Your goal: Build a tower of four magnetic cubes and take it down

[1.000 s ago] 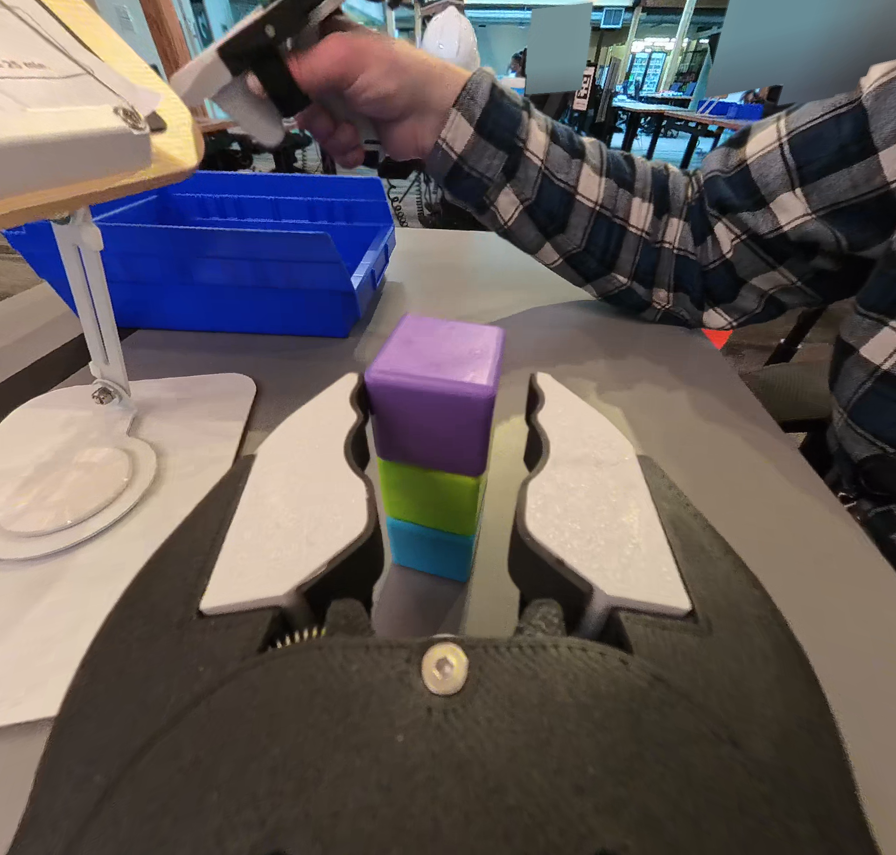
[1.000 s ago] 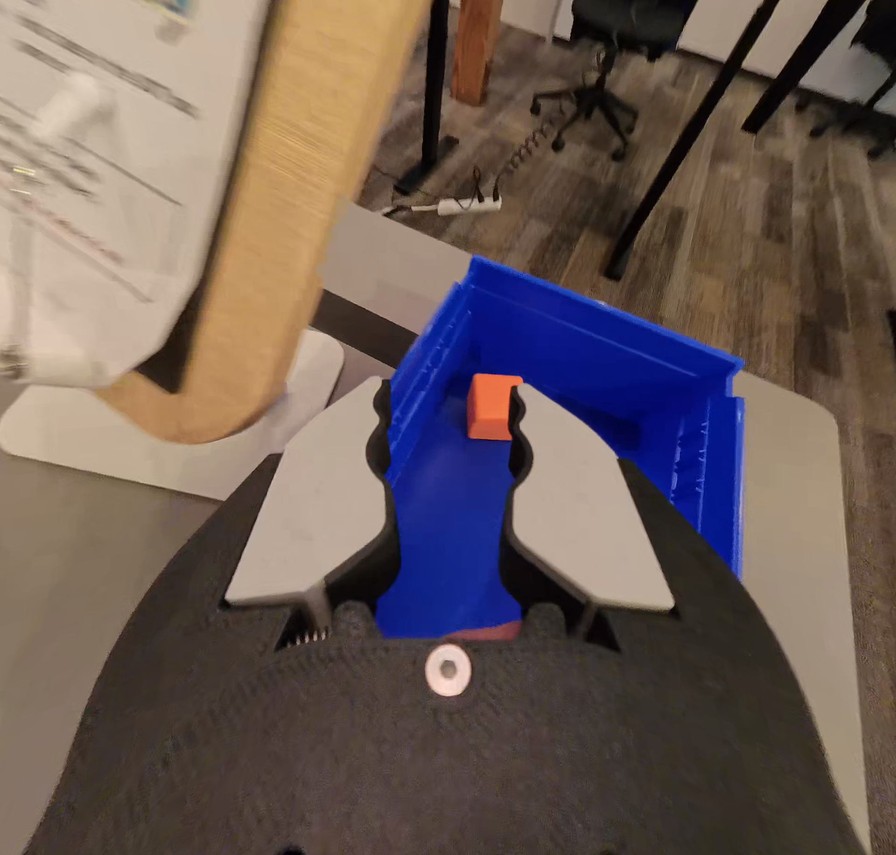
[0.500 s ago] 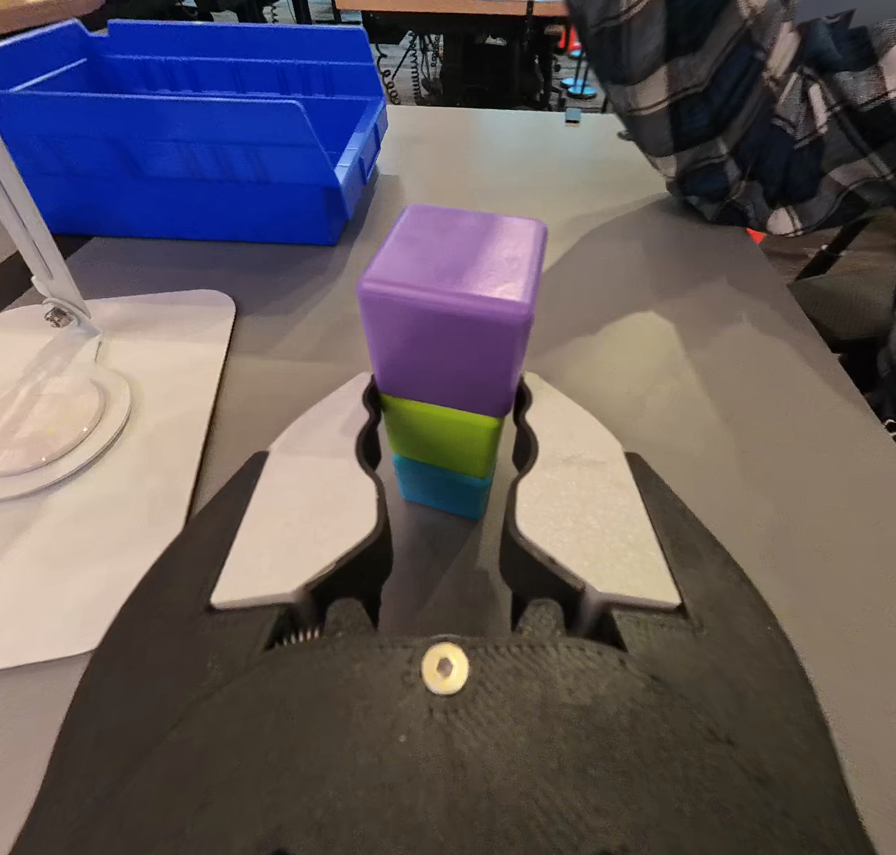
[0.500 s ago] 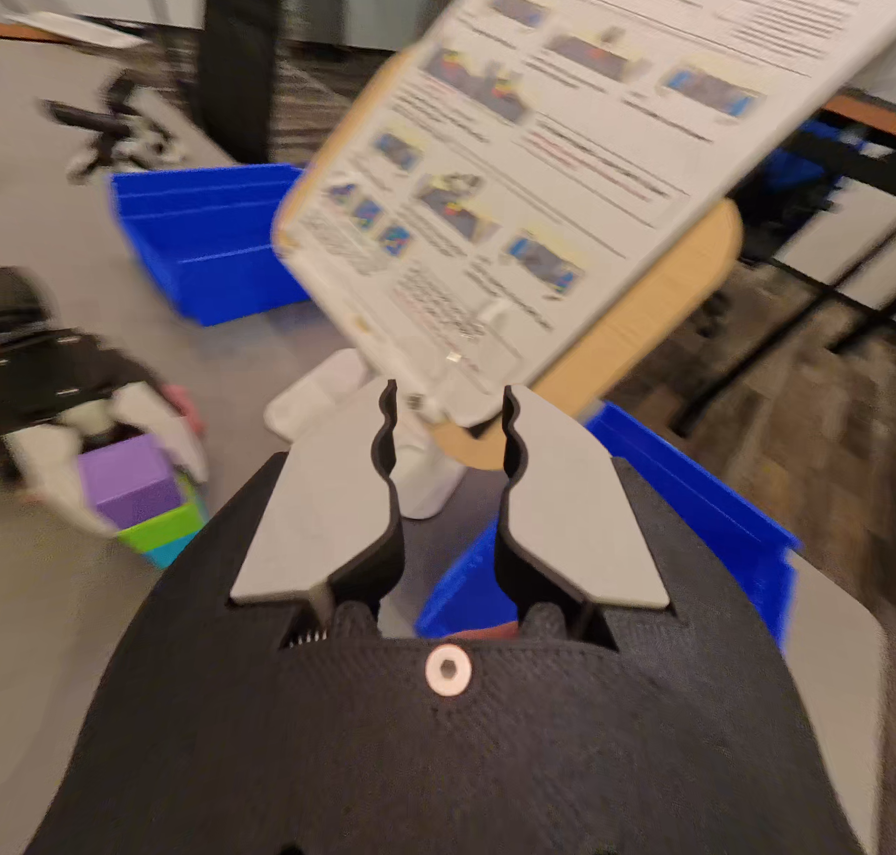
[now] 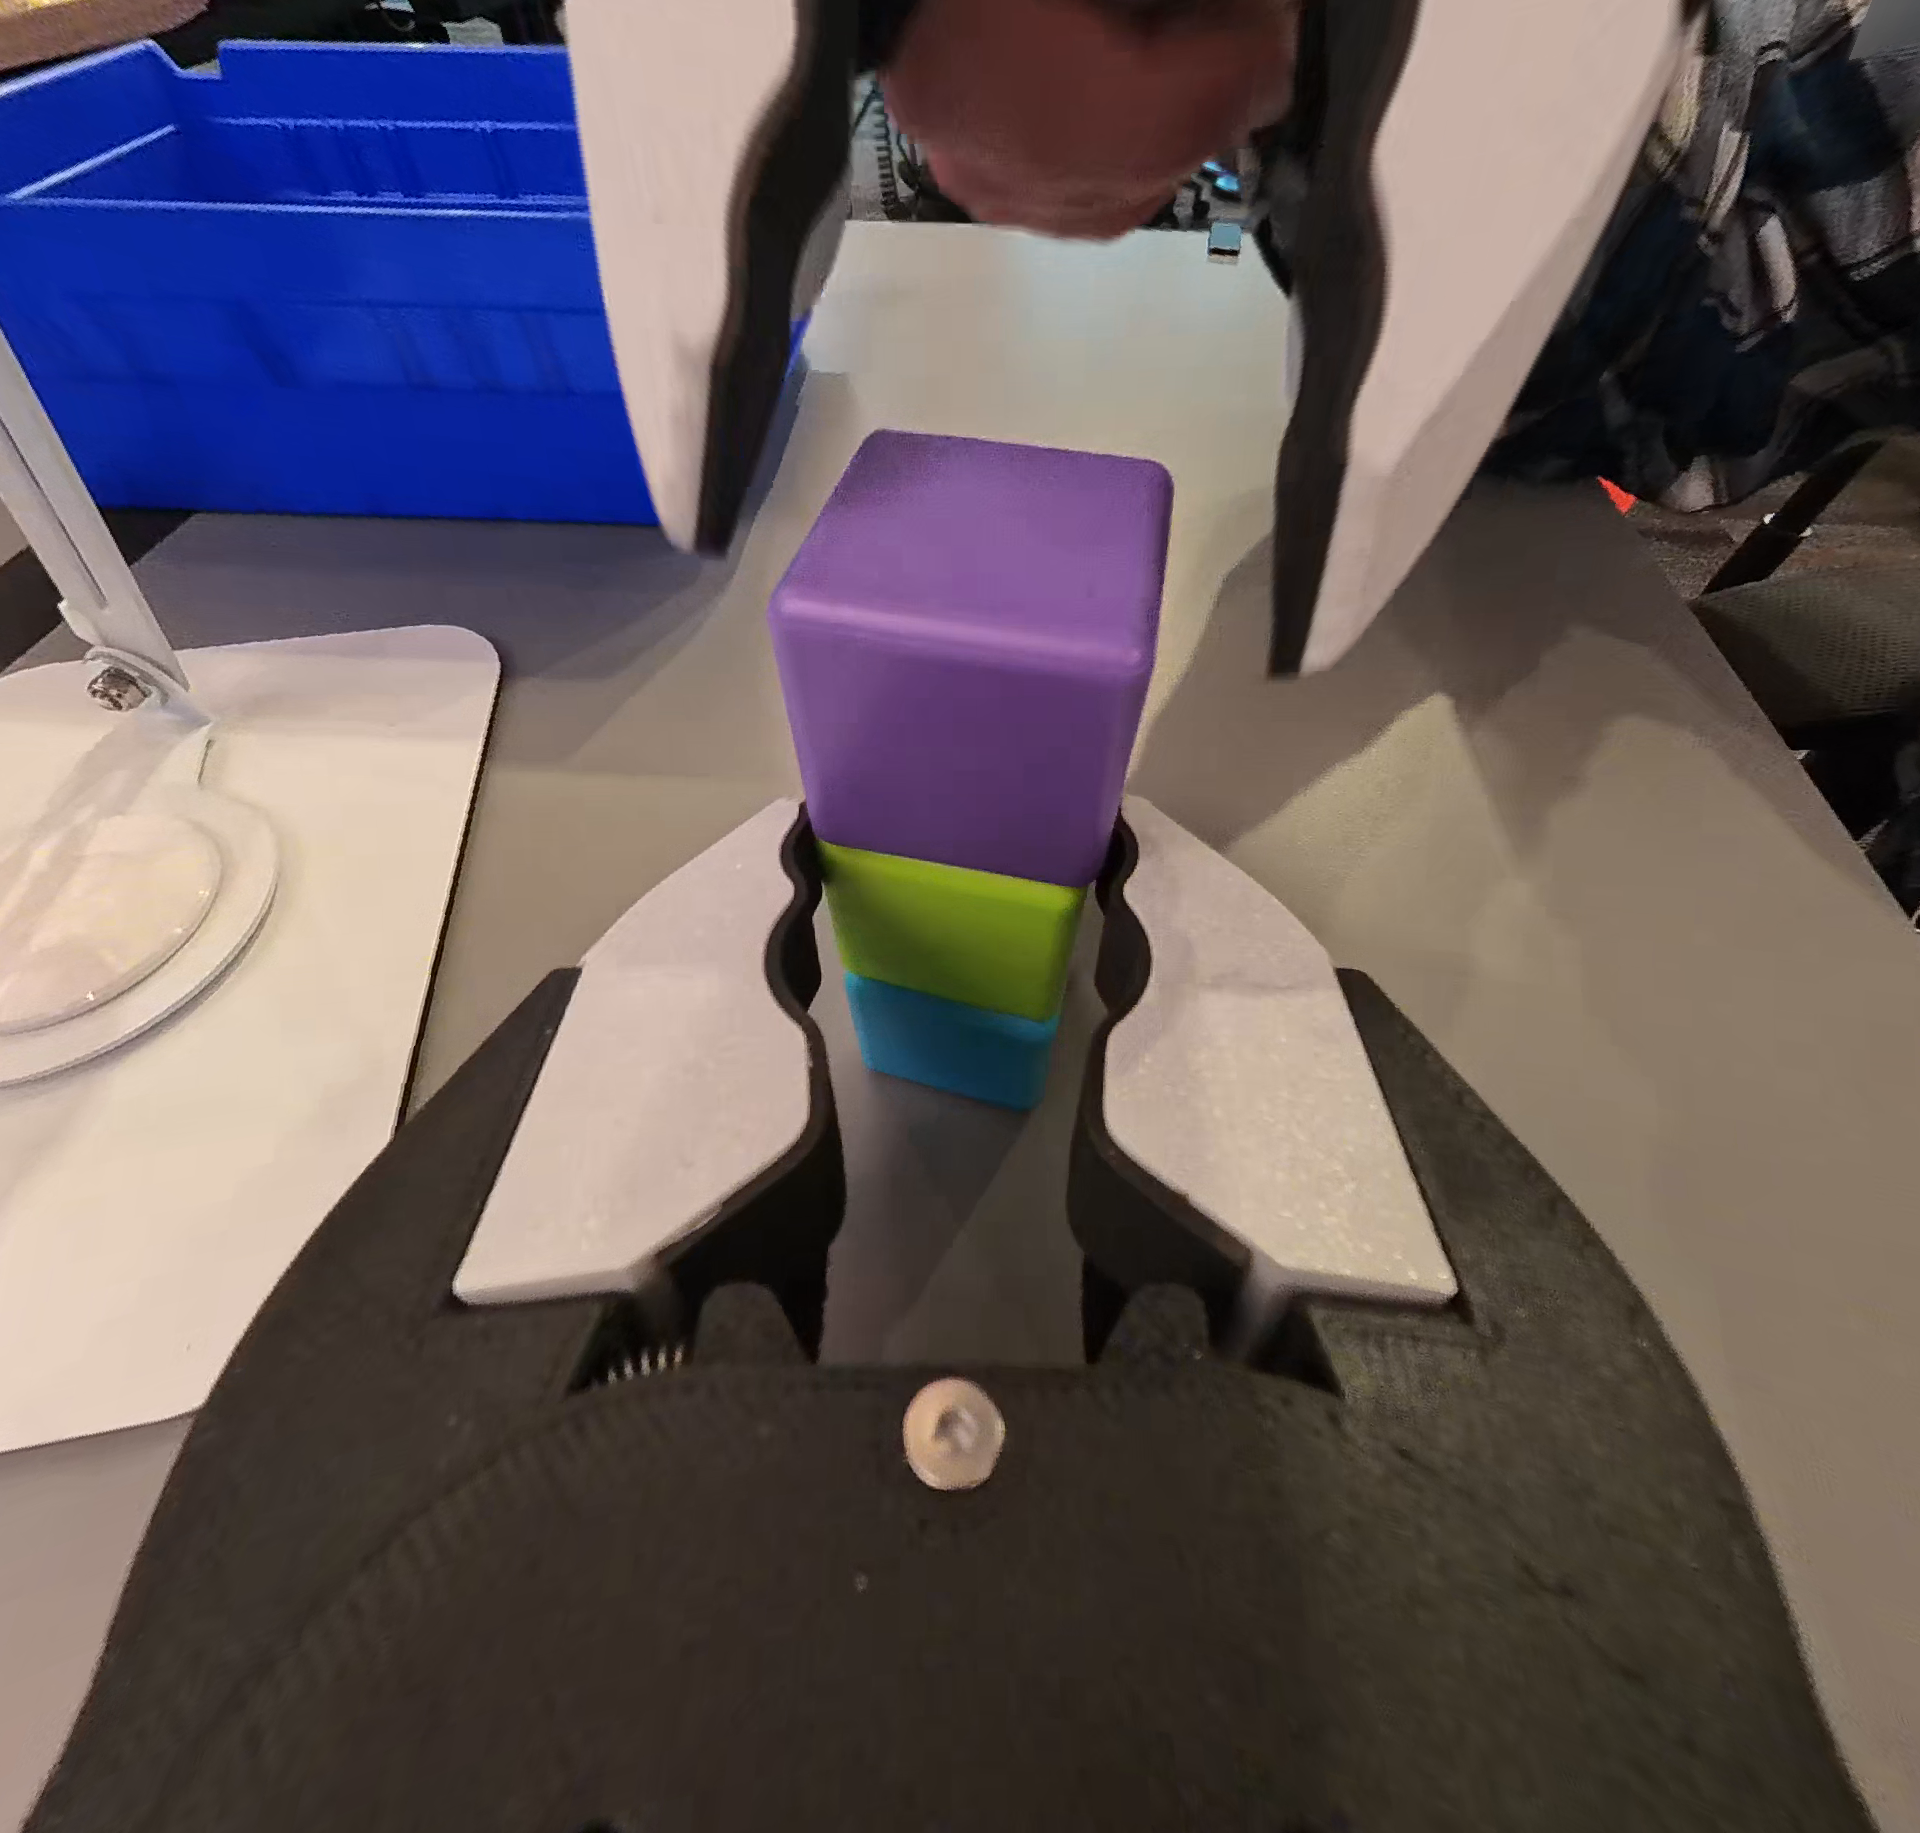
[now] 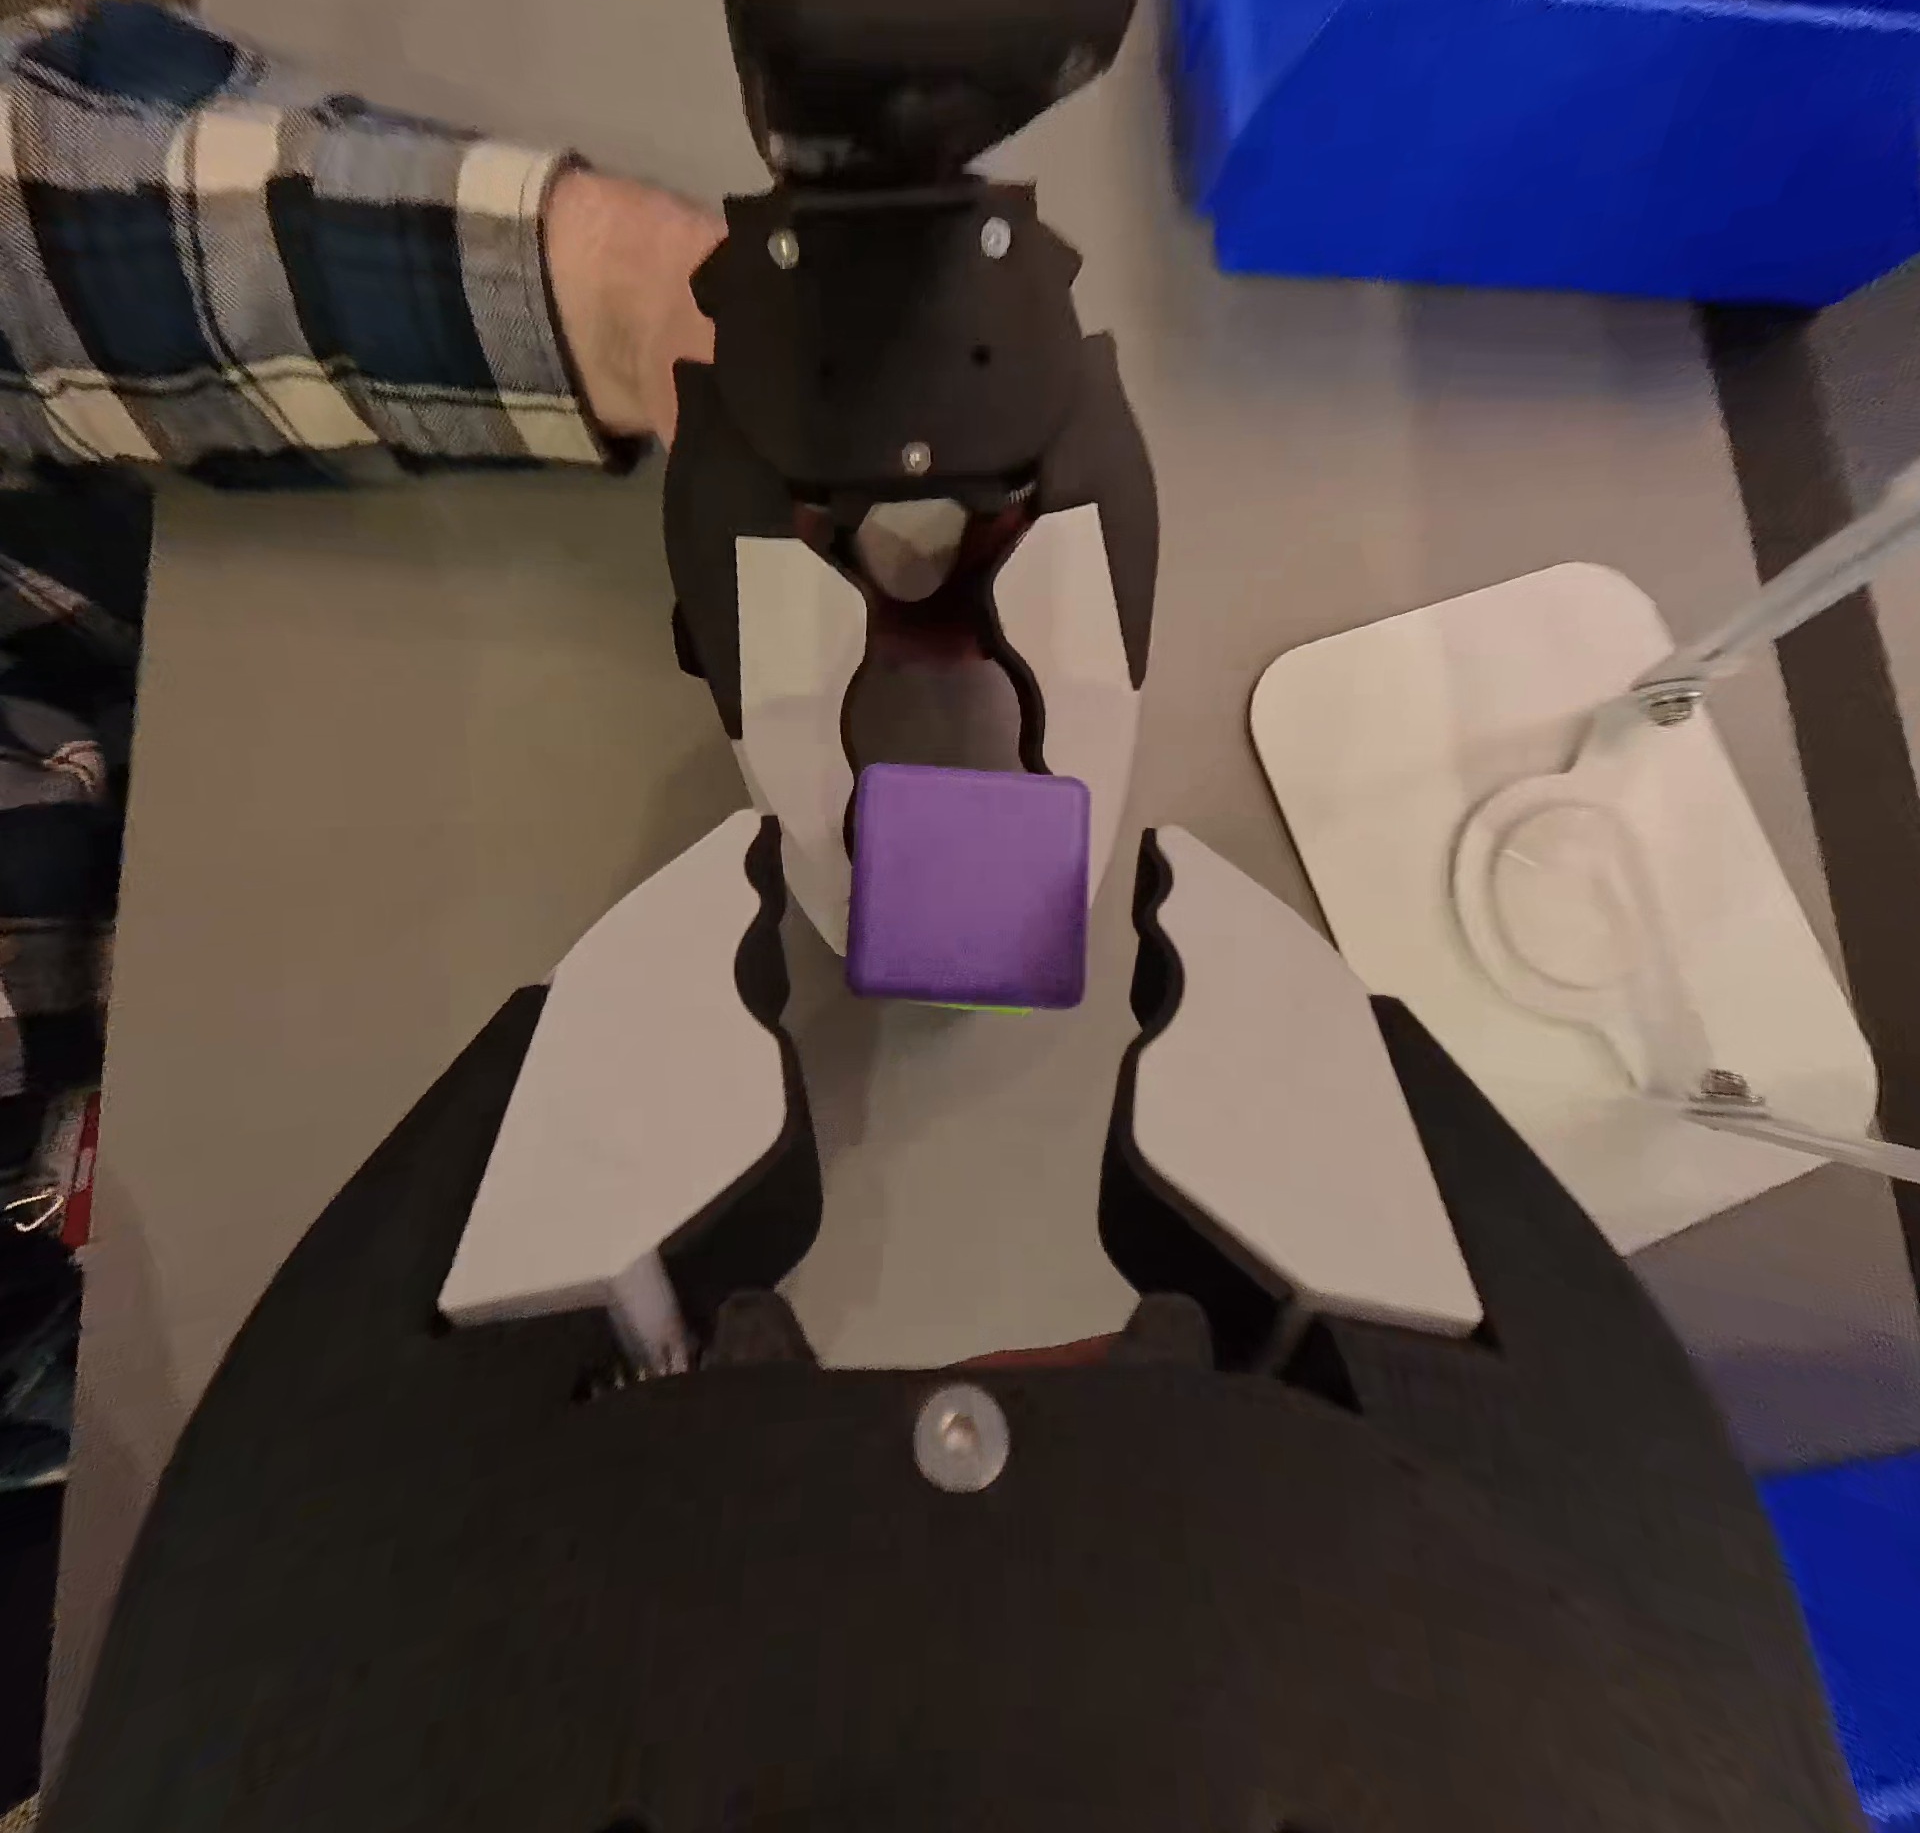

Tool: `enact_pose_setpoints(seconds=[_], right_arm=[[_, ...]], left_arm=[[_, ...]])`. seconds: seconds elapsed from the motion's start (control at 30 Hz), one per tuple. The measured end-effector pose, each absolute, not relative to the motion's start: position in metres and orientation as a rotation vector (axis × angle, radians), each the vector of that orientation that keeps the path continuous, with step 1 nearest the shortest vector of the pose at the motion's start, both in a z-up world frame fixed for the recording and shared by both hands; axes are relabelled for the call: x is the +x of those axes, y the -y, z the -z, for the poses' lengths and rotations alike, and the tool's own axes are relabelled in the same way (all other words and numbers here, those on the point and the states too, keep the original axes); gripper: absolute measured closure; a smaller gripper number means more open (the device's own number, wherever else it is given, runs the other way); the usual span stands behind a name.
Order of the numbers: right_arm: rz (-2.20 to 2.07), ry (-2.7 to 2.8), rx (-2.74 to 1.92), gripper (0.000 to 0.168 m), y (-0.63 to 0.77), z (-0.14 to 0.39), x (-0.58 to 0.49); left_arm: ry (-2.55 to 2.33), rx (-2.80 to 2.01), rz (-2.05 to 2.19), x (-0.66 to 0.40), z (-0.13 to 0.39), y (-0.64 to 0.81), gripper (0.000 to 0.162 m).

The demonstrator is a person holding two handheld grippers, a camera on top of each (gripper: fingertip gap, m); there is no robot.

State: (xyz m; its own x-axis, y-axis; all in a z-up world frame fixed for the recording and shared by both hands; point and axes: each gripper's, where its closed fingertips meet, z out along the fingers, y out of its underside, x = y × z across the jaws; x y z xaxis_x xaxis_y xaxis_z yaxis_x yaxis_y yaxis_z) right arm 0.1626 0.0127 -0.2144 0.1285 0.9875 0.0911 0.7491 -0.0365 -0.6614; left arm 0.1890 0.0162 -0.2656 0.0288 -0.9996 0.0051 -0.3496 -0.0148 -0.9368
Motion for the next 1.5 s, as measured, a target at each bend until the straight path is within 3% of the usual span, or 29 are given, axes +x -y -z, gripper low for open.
enact_pose_setpoints(seconds=[0.17, 0.53, 0.83, 1.07, 1.2, 1.5], right_arm=[[-0.524, 1.693, -1.885, 0.118, -0.016, 0.233, 0.16], [-0.654, 1.628, -1.91, 0.119, -0.02, 0.228, 0.158], [-0.644, 1.309, -1.781, 0.119, -0.057, 0.144, 0.197], [-0.294, 0.797, -1.737, 0.119, -0.134, 0.071, 0.329], [-0.187, 0.605, -1.828, 0.119, -0.169, 0.084, 0.394], [-0.011, 0.569, -2.208, 0.118, -0.227, 0.22, 0.442]], left_arm=[[-1.443, -1.487, 1.006, 0.189, 0.266, -0.016, 0.111], [-1.437, -1.491, 0.994, 0.189, 0.266, -0.018, 0.112], [-1.436, -1.493, 0.998, 0.189, 0.266, -0.018, 0.112], [-1.437, -1.491, 0.997, 0.189, 0.266, -0.018, 0.112], [-1.437, -1.492, 0.998, 0.189, 0.266, -0.018, 0.112], [-1.438, -1.49, 0.995, 0.188, 0.266, -0.017, 0.112]])
